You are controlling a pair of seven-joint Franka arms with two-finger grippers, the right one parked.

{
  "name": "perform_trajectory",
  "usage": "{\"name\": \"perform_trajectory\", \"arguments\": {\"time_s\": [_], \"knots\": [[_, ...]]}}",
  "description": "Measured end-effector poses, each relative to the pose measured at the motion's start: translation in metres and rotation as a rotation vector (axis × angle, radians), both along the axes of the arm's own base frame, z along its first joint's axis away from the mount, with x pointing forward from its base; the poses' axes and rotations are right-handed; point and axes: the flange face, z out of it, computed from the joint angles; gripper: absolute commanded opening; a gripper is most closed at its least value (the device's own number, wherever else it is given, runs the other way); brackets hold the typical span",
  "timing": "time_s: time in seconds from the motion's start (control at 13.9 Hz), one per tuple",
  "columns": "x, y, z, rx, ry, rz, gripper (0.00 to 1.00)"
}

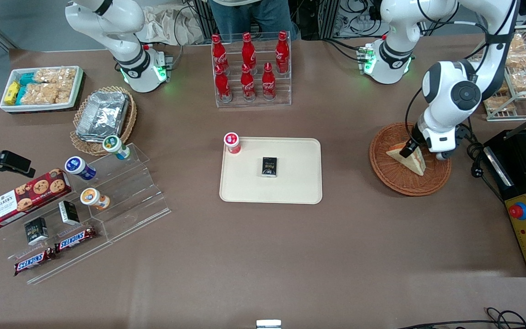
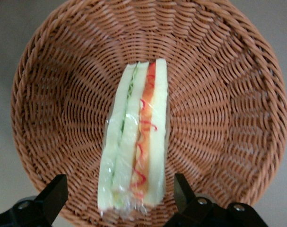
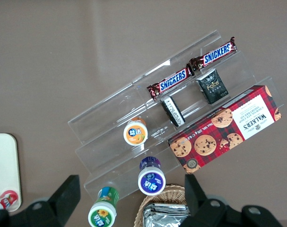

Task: Place sandwich from basket to tray
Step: 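Lower the left gripper and close it on the wrapped sandwich, then lift the sandwich and carry it with the left gripper to the tray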

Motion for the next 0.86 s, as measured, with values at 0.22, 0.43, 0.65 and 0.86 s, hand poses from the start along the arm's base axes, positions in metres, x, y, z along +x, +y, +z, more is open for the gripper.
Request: {"name": "perform_trajectory", "arguments": {"time_s": [0.22,0.43,0.65,0.86], "knots": [[0.003,0.002,-0.012,-0.010,-0.019,0.003,0.75],[0.005,0.001,-0.023,-0.018,-0.023,0.003,0.00],[0.009,0.001,-0.017,-0.017,-0.046,0.012,0.00],[0.015,-0.004,0.028,0.011,-0.057,-0.018,0.00]]}}
